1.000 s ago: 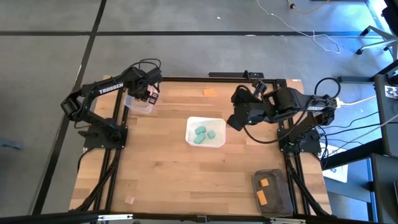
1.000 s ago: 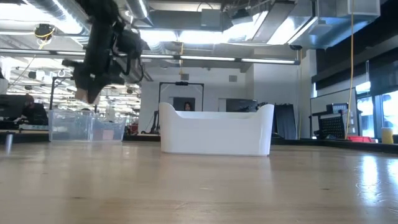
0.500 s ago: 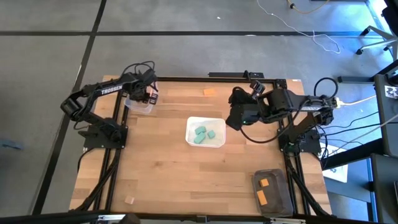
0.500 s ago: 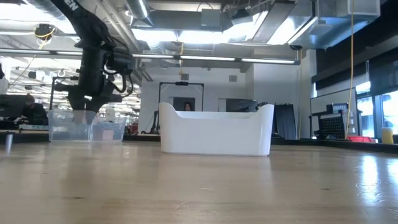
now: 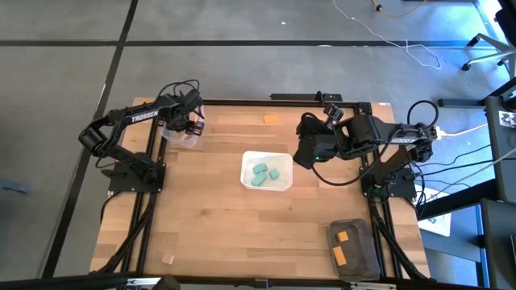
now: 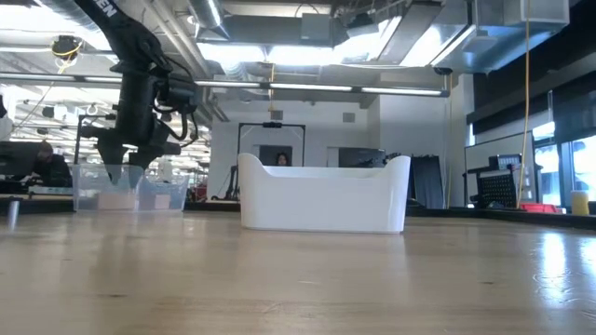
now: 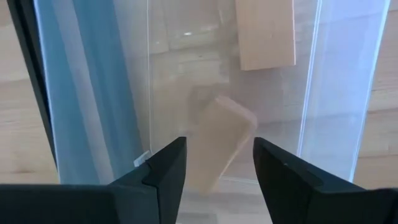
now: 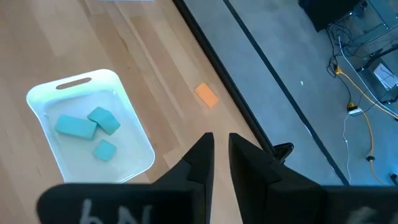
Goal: Sort & place blocks by color
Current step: Put the light brown block into the transparent bin
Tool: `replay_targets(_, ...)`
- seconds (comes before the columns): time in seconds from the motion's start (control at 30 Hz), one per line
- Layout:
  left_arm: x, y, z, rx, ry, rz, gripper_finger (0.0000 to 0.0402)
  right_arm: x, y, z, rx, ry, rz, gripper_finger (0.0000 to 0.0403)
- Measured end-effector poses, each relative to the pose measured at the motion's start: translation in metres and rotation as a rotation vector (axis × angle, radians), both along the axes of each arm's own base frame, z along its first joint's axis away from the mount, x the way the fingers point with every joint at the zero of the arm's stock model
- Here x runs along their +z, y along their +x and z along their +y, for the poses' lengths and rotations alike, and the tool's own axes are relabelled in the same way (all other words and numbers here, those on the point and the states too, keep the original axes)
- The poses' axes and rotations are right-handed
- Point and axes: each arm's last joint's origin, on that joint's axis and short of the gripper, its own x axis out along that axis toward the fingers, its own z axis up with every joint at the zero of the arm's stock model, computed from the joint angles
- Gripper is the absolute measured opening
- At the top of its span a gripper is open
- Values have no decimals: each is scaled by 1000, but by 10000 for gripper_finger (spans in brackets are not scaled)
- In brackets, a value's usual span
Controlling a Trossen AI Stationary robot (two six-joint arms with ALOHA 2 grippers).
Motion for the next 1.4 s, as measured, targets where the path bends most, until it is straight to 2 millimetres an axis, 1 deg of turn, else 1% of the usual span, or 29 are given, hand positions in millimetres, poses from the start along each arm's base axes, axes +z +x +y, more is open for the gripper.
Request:
replay_targets(0.1, 5, 0, -2, -7, -28, -30, 177, 0, 0, 0, 1, 0, 0, 51)
replay_targets(0.17, 15, 2, -6, -42, -49, -72, 177, 0, 0, 0, 0, 2, -1, 51)
replay_targets(0.23, 28, 4, -15, -105, -73, -129, 178, 0, 0, 0, 1, 8, -1, 51)
replay_targets(0.37, 60, 9, -46, -237, -85, -232, 179, 0, 0, 0, 6, 20, 1, 51)
replay_targets(0.47, 81, 5, -75, -325, -102, -265, 179, 0, 0, 1, -2, 24, -7, 51)
replay_targets(0.57, 94, -1, -102, -403, -132, -315, 179, 0, 1, -1, -33, 41, -33, 51)
replay_targets(0.7, 107, -6, -137, -567, -191, -428, 179, 0, 1, -1, -19, 39, -20, 51)
replay_targets(0.83, 114, -14, -164, -699, -226, -470, 179, -1, 1, 0, 8, 63, -3, 51)
replay_targets(0.97, 115, -16, -188, -854, -289, -477, 179, -1, 4, 3, 99, 138, 19, 51)
replay_targets(1.1, 114, -17, -211, -1009, -390, -458, 179, 1, 10, 6, 176, 177, -19, 51)
replay_targets(1.23, 111, -17, -236, -1088, -476, -402, 179, 4, 15, 8, 212, 197, -65, 51)
replay_targets(1.3, 109, -17, -251, -1124, -510, -388, 179, 4, 16, 8, 213, 197, -71, 51)
replay_targets(1.4, 108, -14, -279, -1209, -560, -431, 180, 4, 16, 8, 216, 190, -68, 51)
